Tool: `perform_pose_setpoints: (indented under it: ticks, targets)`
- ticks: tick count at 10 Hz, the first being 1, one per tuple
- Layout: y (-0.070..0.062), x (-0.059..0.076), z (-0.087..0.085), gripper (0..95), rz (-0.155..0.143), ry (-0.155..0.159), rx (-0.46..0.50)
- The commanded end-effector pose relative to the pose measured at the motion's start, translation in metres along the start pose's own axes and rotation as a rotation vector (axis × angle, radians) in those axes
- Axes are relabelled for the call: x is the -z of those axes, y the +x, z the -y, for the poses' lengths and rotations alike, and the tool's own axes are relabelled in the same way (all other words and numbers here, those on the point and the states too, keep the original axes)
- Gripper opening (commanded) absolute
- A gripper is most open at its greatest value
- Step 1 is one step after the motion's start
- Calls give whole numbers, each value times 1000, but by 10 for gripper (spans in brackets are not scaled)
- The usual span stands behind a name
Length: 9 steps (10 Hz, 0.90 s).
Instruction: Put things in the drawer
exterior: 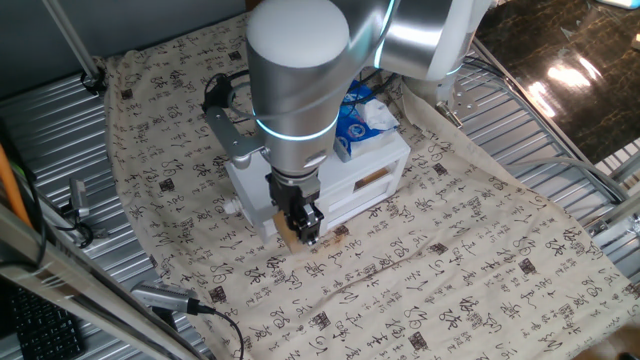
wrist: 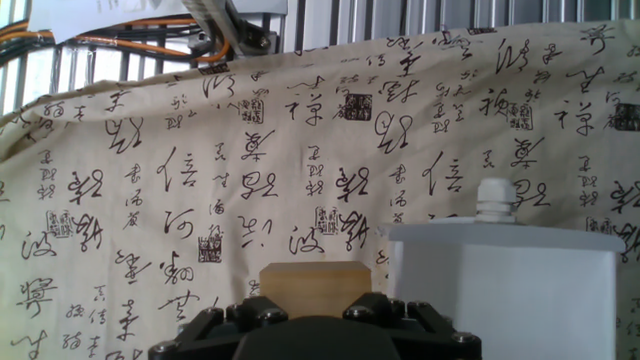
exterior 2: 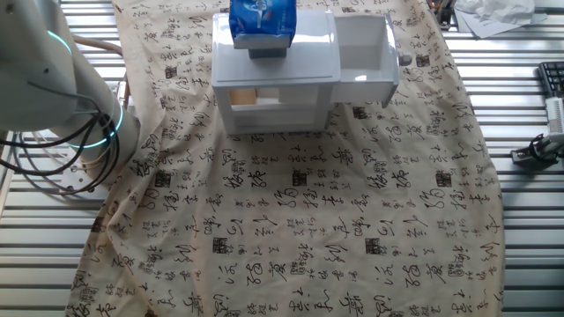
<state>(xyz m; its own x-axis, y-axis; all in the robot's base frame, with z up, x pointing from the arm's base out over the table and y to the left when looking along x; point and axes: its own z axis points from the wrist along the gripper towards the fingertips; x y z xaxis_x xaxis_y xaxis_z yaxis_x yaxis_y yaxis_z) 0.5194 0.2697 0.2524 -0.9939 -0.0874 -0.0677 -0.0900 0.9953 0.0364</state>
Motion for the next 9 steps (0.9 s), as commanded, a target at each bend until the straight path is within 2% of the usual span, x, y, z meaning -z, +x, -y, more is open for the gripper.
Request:
perform_pose_setpoints:
  ticks: [1,2,3,5,6,9]
  targets:
    - [-1,-1,0,0,-6,1,5]
    - [-1,-1,0,0,-26,19,15]
    - [-1,-1,0,0,-27,22,13]
    - [-1,-1,0,0,-9,9,-9]
    - [-1,-1,0,0,-11,3,-10]
    - [-1,-1,0,0,1,17,-62]
